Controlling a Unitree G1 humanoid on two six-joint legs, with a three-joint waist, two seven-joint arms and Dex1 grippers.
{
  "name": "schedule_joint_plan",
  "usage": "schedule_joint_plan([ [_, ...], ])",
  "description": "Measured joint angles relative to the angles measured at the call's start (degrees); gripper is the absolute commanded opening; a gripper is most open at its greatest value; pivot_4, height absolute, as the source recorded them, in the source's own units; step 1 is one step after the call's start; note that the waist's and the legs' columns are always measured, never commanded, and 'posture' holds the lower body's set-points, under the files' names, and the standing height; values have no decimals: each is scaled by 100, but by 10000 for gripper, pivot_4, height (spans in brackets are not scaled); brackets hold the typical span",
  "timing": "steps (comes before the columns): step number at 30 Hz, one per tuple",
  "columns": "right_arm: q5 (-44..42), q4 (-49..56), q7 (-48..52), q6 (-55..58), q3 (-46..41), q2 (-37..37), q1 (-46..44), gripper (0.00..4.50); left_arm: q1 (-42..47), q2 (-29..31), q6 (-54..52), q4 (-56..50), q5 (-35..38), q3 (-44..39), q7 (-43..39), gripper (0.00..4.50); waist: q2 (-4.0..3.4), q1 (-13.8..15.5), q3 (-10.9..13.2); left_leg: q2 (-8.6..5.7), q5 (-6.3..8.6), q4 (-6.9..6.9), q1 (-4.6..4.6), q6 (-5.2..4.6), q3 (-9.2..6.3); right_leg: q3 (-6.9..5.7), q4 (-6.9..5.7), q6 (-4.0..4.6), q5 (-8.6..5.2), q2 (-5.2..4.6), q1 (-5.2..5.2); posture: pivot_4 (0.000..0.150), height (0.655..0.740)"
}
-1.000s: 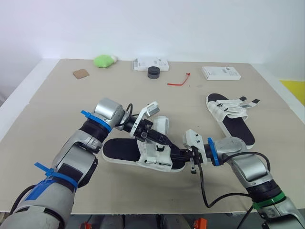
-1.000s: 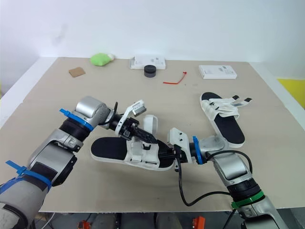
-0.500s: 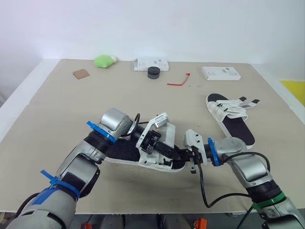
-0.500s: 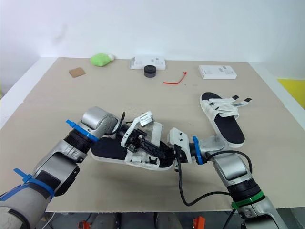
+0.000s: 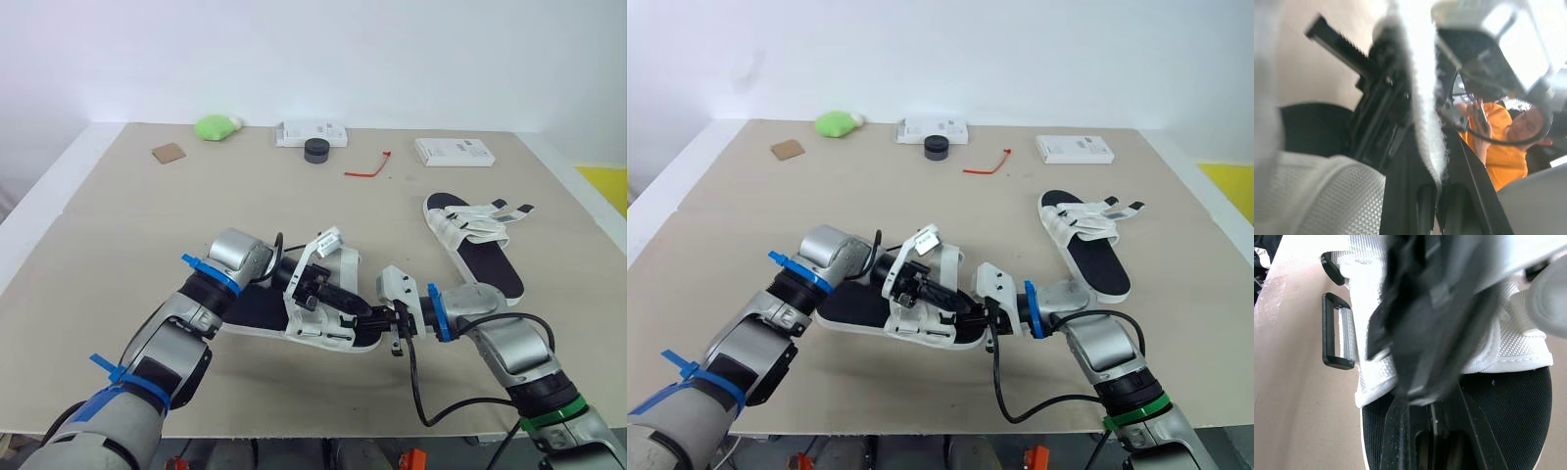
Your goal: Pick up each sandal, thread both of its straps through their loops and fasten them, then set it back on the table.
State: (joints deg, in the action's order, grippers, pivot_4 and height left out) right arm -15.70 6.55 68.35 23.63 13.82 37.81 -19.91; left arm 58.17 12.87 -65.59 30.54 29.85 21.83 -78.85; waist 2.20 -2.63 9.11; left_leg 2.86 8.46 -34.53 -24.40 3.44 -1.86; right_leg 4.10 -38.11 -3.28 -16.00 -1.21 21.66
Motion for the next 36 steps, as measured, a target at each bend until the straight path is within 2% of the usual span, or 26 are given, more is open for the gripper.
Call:
schedule_joint_plan([
  [16, 0, -18, 6, -1, 21, 0, -50, 0, -136, 265, 26, -319, -74, 454, -371, 578, 0, -4, 0, 0, 0, 1, 0, 0, 1, 1, 0, 1, 0, -1, 1, 1500, 7400],
  [26, 0, -56, 27, -8, 51, 0, -89, 0, -278, 354, -235, -717, 3, 439, -299, 578, -1, -7, 0, 1, 0, 1, 1, 0, 1, 1, 0, 1, -1, 0, 1, 1500, 7400],
  [36, 0, -82, 36, -13, 58, 0, -102, 0, -585, 257, 147, -993, -56, 342, -7, 578, -2, -5, -1, 1, 0, 1, 7, 0, 1, 1, 0, 1, -1, -1, -5, 1500, 7400],
])
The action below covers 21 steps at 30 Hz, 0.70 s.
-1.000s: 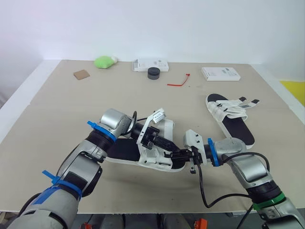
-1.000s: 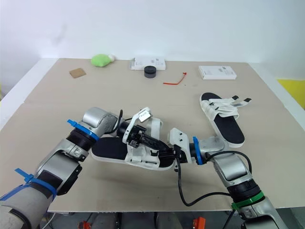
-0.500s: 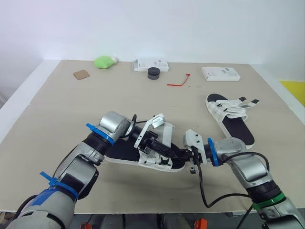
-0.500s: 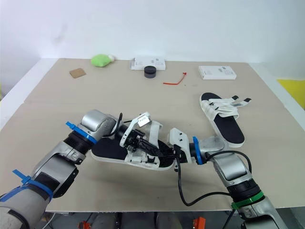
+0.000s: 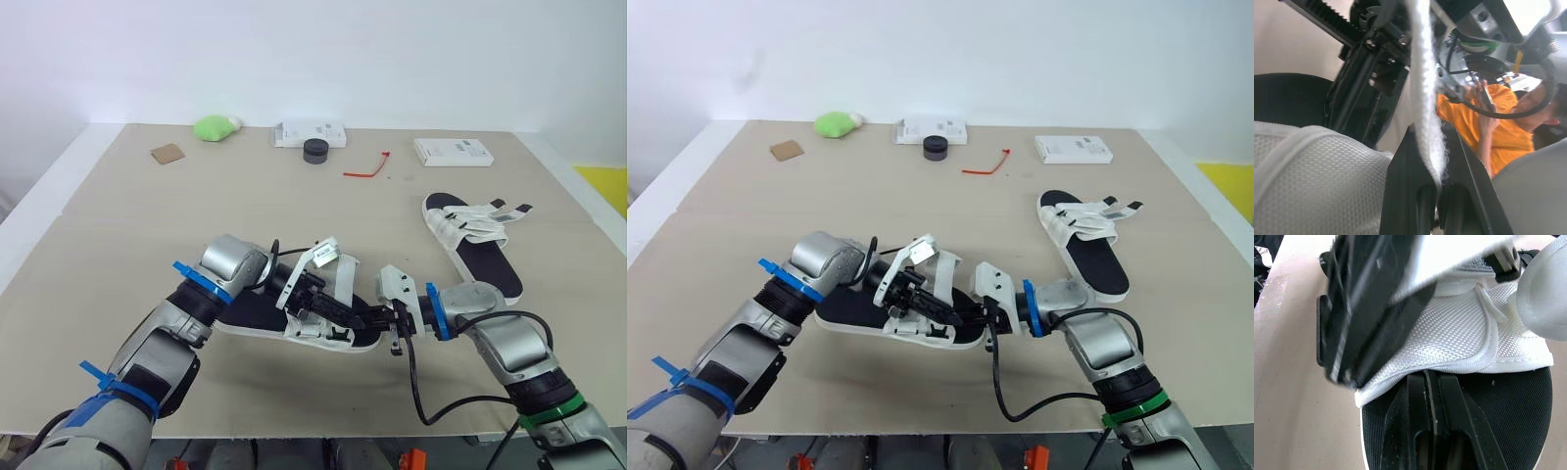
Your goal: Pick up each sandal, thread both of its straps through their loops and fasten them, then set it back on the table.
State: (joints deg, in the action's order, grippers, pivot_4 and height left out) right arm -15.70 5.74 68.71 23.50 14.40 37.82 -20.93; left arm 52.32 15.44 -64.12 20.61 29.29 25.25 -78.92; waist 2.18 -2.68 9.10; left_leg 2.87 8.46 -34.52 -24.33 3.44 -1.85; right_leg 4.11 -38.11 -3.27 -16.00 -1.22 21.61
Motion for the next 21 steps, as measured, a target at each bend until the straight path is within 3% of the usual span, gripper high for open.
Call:
schedule_joint_plan([
  [7, 0, -30, 5, 0, 6, 0, -12, 0, -124, 83, 307, -221, -64, 52, 34, 578, 0, 1, -1, -1, 0, -1, 7, 0, 1, 0, 1, 0, 0, -3, -8, 1500, 7400],
  [21, -1, -40, 14, -15, 62, -4, -60, 0, -607, 434, 2087, -737, -424, 315, -692, 578, -15, -5, -11, 4, 1, 8, 10, -1, 2, 0, 1, 10, -6, 0, -6, 1500, 7400],
])
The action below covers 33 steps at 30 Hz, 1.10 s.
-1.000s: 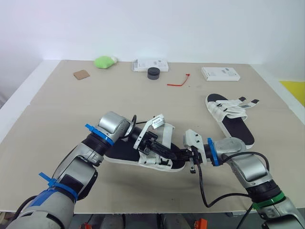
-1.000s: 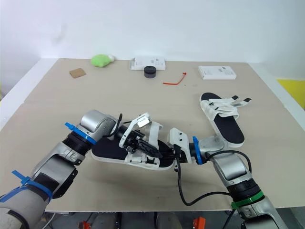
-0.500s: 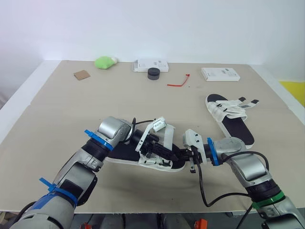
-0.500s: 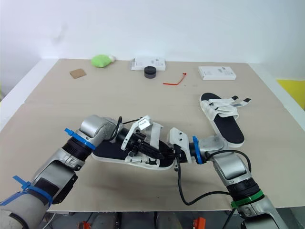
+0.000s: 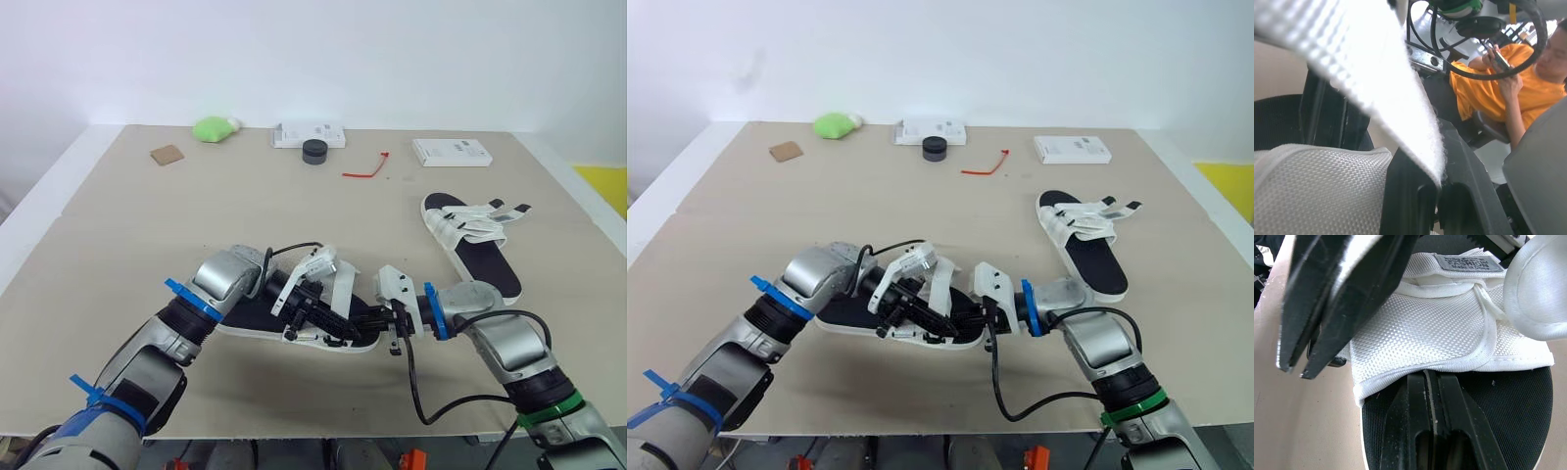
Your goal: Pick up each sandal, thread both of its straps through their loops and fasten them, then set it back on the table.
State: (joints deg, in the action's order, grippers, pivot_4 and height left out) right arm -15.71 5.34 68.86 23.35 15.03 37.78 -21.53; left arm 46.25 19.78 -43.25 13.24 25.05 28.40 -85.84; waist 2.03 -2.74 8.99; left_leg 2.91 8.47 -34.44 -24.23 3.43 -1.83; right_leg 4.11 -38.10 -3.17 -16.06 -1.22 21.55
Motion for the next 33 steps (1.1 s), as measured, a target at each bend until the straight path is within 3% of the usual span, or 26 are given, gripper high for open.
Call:
schedule_joint_plan([
  [23, 0, -79, 2, 0, 5, -1, 3, 0, 15, -208, 1587, 383, -719, 149, -362, 578, -11, 7, -20, -4, 3, -2, 25, 0, 2, -1, 8, 0, -1, -10, -2, 1500, 7400],
  [24, 0, -79, 5, 0, 6, -1, -4, 0, 27, -206, 1592, 390, -740, 163, -411, 6659, -12, 6, -20, -4, 4, -1, 25, -2, 2, -1, 8, 1, -2, -9, -2, 1500, 7400],
  [25, 0, -79, 6, 0, 7, -1, -7, 0, 31, -205, 1590, 393, -751, 173, -435, 8359, -12, 6, -20, -4, 4, -1, 25, -3, 2, -1, 8, 2, -2, -9, -2, 1500, 7400],
  [27, 0, -79, 7, 0, 7, -1, -16, 0, 51, -190, 1514, 369, -749, 198, -576, 18760, -12, 4, -20, -3, 5, -1, 25, -4, 2, -1, 8, 3, -3, -8, -2, 1500, 7400],
  [29, 0, -82, 7, 0, 8, -1, -15, 0, 52, -192, 1381, 354, -723, 177, -589, 24736, -12, 4, -20, -3, 6, -1, 24, -5, 2, -1, 8, 3, -3, -9, -2, 1500, 7400],
  [32, 0, -99, 7, 0, 7, 0, -20, 0, 86, -212, 974, 344, -652, 91, -583, 37680, -11, 3, -19, -4, 6, -3, 24, -5, 1, -1, 8, 2, -2, -10, 0, 1500, 7400],
  [33, 0, -103, 7, 0, 8, -1, -21, 0, 101, -211, 886, 337, -625, 88, -586, 37680, -11, 3, -19, -4, 6, -3, 24, -5, 1, -1, 8, 2, -3, -10, 0, 1500, 7400],
])
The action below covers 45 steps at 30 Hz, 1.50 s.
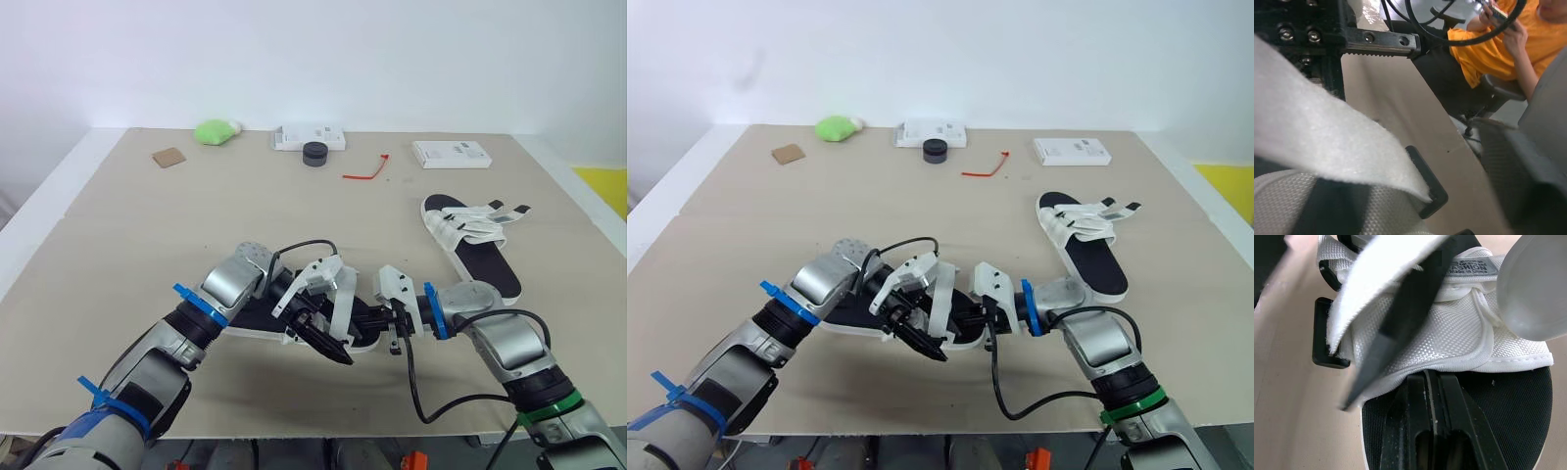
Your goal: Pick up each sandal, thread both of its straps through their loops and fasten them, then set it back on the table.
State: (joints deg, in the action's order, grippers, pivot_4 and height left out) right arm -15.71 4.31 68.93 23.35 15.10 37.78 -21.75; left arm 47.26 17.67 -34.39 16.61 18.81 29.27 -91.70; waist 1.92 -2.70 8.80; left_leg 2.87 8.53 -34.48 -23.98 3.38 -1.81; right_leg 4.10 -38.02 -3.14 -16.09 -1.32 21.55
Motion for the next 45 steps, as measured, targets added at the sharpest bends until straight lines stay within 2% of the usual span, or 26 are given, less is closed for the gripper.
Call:
schedule_joint_plan([
  [8, -33, -3, 67, -5, 7, -1, -56, 0, 369, 302, -1529, -202, 438, 54, 14, 37680, 0, -9, 5, 4, 1, 8, -23, -1, -2, -1, -1, 2, -1, 9, 31, 1500, 7400],
  [13, -38, -12, 85, -5, -2, -2, -59, 0, 657, -31, -2671, 180, 757, -337, 529, 37680, 5, -10, 13, 3, 1, 6, -28, -4, -2, -1, -1, 1, -1, 11, 35, 1500, 7400],
  [16, -39, -13, 86, -6, -1, -6, -61, 0, 750, -148, -2989, 385, 849, -558, 831, 37680, 6, -10, 15, 3, 1, 6, -28, -5, -2, 0, -1, 1, 0, 11, 34, 1500, 7400],
  [29, -46, -12, 89, -4, -21, -8, -40, 0, 726, -103, -2667, 332, 807, -424, 1027, 37680, 9, -8, 16, 3, 2, 7, -28, -4, -1, 1, -1, 1, 0, 10, 33, 1500, 7400],
  [32, -46, -12, 89, -4, -16, -12, -37, 0, 691, -103, -2647, 305, 809, -427, 1064, 29094, 9, -7, 17, 2, 2, 6, -28, -4, 0, 1, -1, 1, 0, 9, 34, 1500, 7400],
  [33, -47, -11, 90, -4, -15, -13, -37, 0, 675, -103, -2665, 305, 814, -428, 1083, 23838, 9, -7, 17, 2, 2, 6, -28, -4, 0, 1, -1, 1, 0, 9, 34, 1500, 7400],
  [34, -48, -11, 90, -4, -14, -14, -38, 0, 666, -103, -2675, 305, 818, -428, 1091, 20697, 9, -7, 17, 2, 2, 7, -28, -4, -1, 1, -1, 1, 0, 9, 34, 1500, 7400],
  [35, -49, -11, 91, -4, -11, -15, -40, 0, 664, -103, -2680, 304, 822, -428, 1092, 14601, 9, -7, 17, 2, 2, 7, -28, -4, -1, 1, -1, 1, 0, 10, 34, 1500, 7400],
  [36, -49, -12, 91, -4, -10, -16, -40, 0, 664, -103, -2681, 304, 823, -428, 1092, 11575, 9, -7, 17, 2, 2, 7, -29, -4, 0, 1, -1, 1, 0, 10, 34, 1500, 7400],
  [38, -49, -12, 90, -4, -8, -16, -40, 0, 655, -99, -2681, 295, 827, -428, 1090, 399, 9, -8, 17, 2, 2, 7, -29, -4, 0, 1, -1, 1, 0, 10, 34, 1500, 7400],
  [45, -49, -10, 90, -4, 0, -18, -42, 0, 536, 30, -2563, -70, 877, -359, 978, 134, 9, -9, 17, 2, 2, 8, -29, -4, 0, 2, -1, 1, 0, 10, 33, 1500, 7400],
])
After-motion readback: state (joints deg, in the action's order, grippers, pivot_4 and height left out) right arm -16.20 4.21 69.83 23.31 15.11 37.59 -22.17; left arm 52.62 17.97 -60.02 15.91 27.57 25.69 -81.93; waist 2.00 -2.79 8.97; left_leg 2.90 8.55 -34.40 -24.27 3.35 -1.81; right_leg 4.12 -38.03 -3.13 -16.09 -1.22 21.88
